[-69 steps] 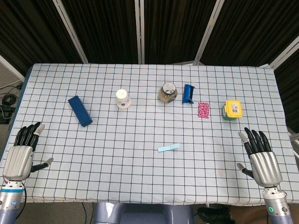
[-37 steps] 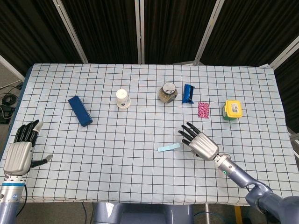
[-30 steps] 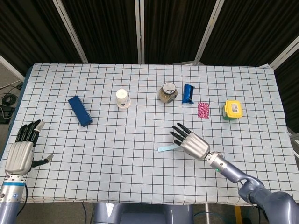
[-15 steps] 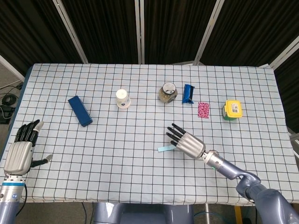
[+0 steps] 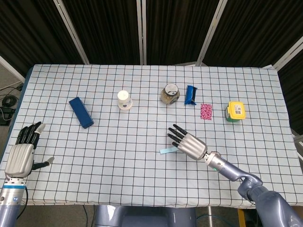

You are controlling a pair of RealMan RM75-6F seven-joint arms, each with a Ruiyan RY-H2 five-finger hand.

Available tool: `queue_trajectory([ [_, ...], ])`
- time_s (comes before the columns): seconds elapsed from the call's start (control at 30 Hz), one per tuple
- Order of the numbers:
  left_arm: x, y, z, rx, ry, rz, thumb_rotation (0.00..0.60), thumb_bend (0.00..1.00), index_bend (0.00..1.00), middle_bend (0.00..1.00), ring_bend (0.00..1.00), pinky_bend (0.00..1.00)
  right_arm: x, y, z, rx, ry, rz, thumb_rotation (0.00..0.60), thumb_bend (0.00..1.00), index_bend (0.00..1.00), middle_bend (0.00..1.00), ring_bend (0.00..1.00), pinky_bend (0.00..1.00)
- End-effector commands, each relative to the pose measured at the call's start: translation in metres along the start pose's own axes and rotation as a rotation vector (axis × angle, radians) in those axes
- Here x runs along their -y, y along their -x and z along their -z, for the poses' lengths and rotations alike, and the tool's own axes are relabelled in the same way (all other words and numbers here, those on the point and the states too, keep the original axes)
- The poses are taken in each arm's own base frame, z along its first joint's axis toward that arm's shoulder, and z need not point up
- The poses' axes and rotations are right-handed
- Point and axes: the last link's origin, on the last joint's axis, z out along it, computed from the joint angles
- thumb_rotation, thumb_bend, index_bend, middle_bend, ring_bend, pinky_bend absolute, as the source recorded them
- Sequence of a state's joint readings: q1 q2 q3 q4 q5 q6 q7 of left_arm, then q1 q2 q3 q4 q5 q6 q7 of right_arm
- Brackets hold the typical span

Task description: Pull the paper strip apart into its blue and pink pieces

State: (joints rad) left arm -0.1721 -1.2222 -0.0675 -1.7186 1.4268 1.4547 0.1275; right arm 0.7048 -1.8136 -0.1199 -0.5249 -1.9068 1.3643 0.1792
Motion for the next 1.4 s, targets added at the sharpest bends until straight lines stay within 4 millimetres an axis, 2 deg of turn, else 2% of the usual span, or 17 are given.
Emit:
queue_trajectory([
  [0.03, 0.000, 0.000, 0.000, 0.000, 0.002, -0.001, 0.600, 0.00, 0.00, 0.00, 0.00, 0.00, 0.000, 0.001, -0.001, 0.003, 0.001, -0.003, 0.600, 0.37, 0.54, 0.18, 0.00, 0.00],
  [0.23, 0.000, 0.000, 0.000, -0.001, 0.001, 0.000, 0.600, 0.00, 0.00, 0.00, 0.00, 0.00, 0.002, 0.001, -0.001, -0.003, 0.010, -0.047, 0.600, 0.37, 0.59, 0.19, 0.00, 0.00],
  [0.47, -0.001, 0.001, 0.000, 0.001, 0.002, 0.000, 0.600, 0.00, 0.00, 0.00, 0.00, 0.00, 0.005, 0.002, -0.001, -0.010, 0.025, -0.104, 0.600, 0.43, 0.69, 0.20, 0.00, 0.00],
  [0.73, -0.003, 0.003, -0.001, 0.014, 0.009, 0.002, 0.600, 0.00, 0.00, 0.00, 0.00, 0.00, 0.007, -0.006, -0.005, -0.052, 0.046, -0.179, 0.600, 0.45, 0.73, 0.20, 0.00, 0.00],
  [0.93, -0.016, 0.017, -0.012, 0.100, 0.043, 0.082, 0.600, 0.00, 0.00, 0.00, 0.00, 0.00, 0.010, -0.029, -0.019, -0.106, 0.079, -0.249, 0.600, 0.46, 0.74, 0.20, 0.00, 0.00],
  [1.03, -0.032, 0.028, -0.022, 0.193, 0.080, 0.155, 0.600, 0.00, 0.00, 0.00, 0.00, 0.00, 0.013, -0.051, -0.032, -0.105, 0.129, -0.304, 0.600, 0.46, 0.74, 0.20, 0.00, 0.00],
  [1.1, -0.050, 0.038, -0.035, 0.241, 0.119, 0.207, 0.600, 0.00, 0.00, 0.00, 0.00, 0.00, 0.015, -0.071, -0.045, -0.127, 0.164, -0.347, 0.600, 0.46, 0.75, 0.20, 0.00, 0.00],
  [1.4, -0.098, 0.053, -0.072, 0.328, 0.184, 0.307, 0.600, 0.00, 0.04, 0.00, 0.00, 0.00, 0.031, -0.121, -0.074, -0.113, 0.253, -0.406, 0.600, 0.46, 0.75, 0.19, 0.00, 0.00],
])
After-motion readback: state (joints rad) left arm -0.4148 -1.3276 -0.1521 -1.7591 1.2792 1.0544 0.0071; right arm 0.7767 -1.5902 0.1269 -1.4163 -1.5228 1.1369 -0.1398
